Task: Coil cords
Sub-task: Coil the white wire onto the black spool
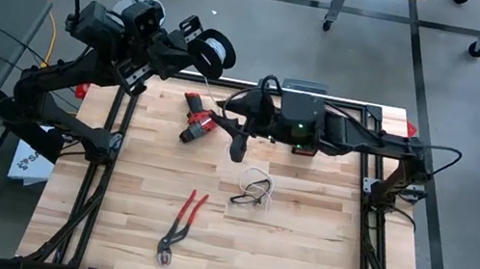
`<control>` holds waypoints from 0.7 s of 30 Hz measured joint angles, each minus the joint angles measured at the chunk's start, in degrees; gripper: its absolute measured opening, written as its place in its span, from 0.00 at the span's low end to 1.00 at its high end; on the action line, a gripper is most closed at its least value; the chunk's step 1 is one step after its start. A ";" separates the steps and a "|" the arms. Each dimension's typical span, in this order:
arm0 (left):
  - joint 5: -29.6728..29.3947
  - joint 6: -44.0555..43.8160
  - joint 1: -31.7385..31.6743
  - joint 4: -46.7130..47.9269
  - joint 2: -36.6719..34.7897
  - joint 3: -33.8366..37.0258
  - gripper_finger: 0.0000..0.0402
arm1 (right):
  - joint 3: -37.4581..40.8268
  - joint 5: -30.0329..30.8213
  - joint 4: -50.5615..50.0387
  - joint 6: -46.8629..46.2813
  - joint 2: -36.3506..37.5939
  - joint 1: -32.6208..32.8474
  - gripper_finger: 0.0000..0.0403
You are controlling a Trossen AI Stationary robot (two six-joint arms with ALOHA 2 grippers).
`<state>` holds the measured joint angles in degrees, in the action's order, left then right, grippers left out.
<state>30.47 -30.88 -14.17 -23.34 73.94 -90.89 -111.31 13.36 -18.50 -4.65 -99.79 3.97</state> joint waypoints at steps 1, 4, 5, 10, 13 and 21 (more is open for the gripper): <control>0.00 -0.05 0.00 0.06 0.02 0.00 0.00 | 0.00 -0.06 0.04 -0.02 0.00 0.02 0.35; 0.01 -0.05 0.00 0.03 0.02 0.00 0.00 | 0.00 -0.13 0.06 0.58 0.00 0.59 0.29; 0.01 -0.04 0.00 0.01 0.02 0.00 0.00 | 0.00 -0.13 0.06 0.61 0.00 0.76 0.27; 0.01 -0.03 -0.02 -0.02 0.02 0.00 0.00 | 0.00 -0.13 0.06 1.01 0.05 1.44 0.17; 0.01 -0.01 -0.02 0.00 0.02 0.00 0.00 | 0.00 -0.12 -0.09 2.09 0.07 1.96 0.11; -0.05 -2.49 -0.48 2.37 -0.47 -0.07 0.00 | 0.00 -0.36 -2.25 3.16 1.48 4.58 0.01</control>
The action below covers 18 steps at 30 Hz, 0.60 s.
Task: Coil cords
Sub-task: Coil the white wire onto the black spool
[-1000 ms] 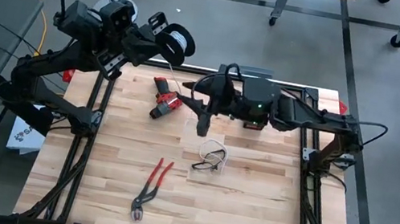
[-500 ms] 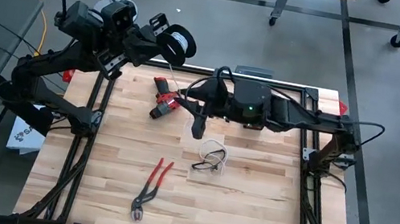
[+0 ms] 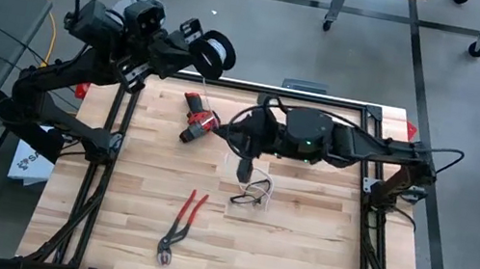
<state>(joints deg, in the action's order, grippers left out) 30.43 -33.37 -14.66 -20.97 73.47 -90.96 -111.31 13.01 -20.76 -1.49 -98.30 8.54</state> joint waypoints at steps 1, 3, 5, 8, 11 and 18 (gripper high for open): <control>-0.15 -1.37 0.00 1.83 -0.11 -0.02 0.00 | 0.00 -0.07 -0.66 0.00 0.43 0.31 0.01; -0.28 -4.86 -0.18 6.87 -0.41 -0.06 0.00 | 0.00 -0.34 -2.28 -0.34 1.53 1.04 0.01; -0.04 -9.49 -0.54 12.28 -0.80 -0.04 0.00 | 0.00 -2.55 -3.69 -1.17 2.60 1.61 0.00; 0.13 -14.68 -1.16 20.12 -2.02 -0.04 0.00 | 0.00 -6.71 -5.37 -2.08 4.46 2.79 0.00; -0.41 -16.43 -2.23 27.05 -3.59 -0.04 0.00 | 0.00 -9.75 -6.34 -2.60 5.96 4.06 0.00; -4.09 -17.06 -3.50 32.09 -5.20 -0.04 0.00 | -0.02 -12.00 -7.76 -2.61 7.86 6.62 0.00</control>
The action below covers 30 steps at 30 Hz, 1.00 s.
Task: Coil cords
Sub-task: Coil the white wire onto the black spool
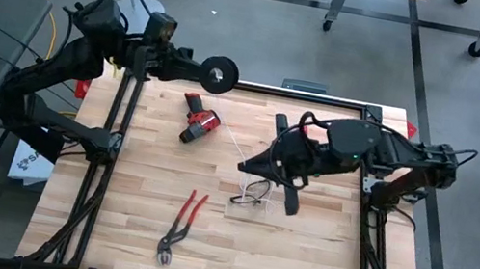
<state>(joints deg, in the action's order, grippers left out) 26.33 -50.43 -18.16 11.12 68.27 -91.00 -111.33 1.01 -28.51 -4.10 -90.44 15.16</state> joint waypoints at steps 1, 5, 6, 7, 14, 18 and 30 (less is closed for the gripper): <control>-0.35 -0.02 -0.09 -0.02 -0.04 0.00 0.00 | 0.00 -0.57 -0.09 0.02 0.13 0.02 0.00; 1.55 -2.47 -0.24 2.09 0.07 0.00 0.00 | 0.02 -1.06 -1.43 -0.06 0.25 -0.01 0.00; 3.39 -3.99 -0.26 3.26 0.07 0.00 0.00 | 0.02 -1.06 -1.89 -0.01 0.38 -0.01 0.00; 5.47 -5.64 -0.26 4.65 0.04 0.00 0.00 | 0.02 -1.06 -2.36 0.00 0.48 -0.01 0.00; 15.75 -11.65 2.13 16.44 0.05 0.00 0.00 | 0.02 -0.70 -3.47 1.72 2.23 -0.51 0.00; 18.23 -13.44 4.41 17.40 1.10 0.00 0.00 | 0.02 -0.13 -3.26 2.92 2.89 -2.14 0.00; 24.98 -23.37 10.29 -4.23 9.68 0.00 0.00 | 0.02 -0.23 -0.40 5.64 1.84 -7.81 0.00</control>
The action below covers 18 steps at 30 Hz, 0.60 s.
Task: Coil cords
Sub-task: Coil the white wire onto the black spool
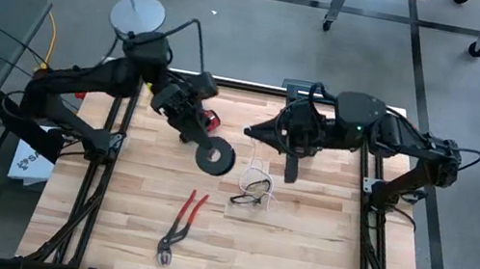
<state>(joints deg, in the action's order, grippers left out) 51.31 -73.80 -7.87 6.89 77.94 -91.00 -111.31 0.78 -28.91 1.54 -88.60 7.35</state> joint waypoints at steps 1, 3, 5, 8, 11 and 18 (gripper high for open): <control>0.39 -1.24 0.34 -3.12 0.97 0.00 0.00 | 0.00 -0.46 0.96 0.03 -0.32 -0.39 0.00; 1.04 -4.23 0.82 -9.56 2.84 0.00 0.00 | 0.00 -1.02 2.03 0.26 -0.81 -0.90 0.00; 1.31 -7.20 1.10 -17.49 4.71 0.00 0.00 | 0.00 -1.71 3.36 0.20 -1.54 -1.04 0.00; 1.32 -11.92 1.26 -29.45 7.55 0.00 0.00 | 0.00 -2.92 4.87 0.01 -2.49 -1.00 0.00; 0.21 -14.55 1.25 -37.14 10.02 -0.51 0.00 | 0.00 -3.05 6.95 -0.56 -3.38 -0.97 0.00; -0.63 -8.89 0.80 -39.19 14.20 -6.70 0.00 | -0.01 -4.34 10.19 -2.80 -4.87 -0.91 0.00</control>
<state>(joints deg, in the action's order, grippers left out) 50.69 -82.69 -7.07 -32.30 92.14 -97.70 -111.32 -3.56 -18.72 -1.26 -93.46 6.44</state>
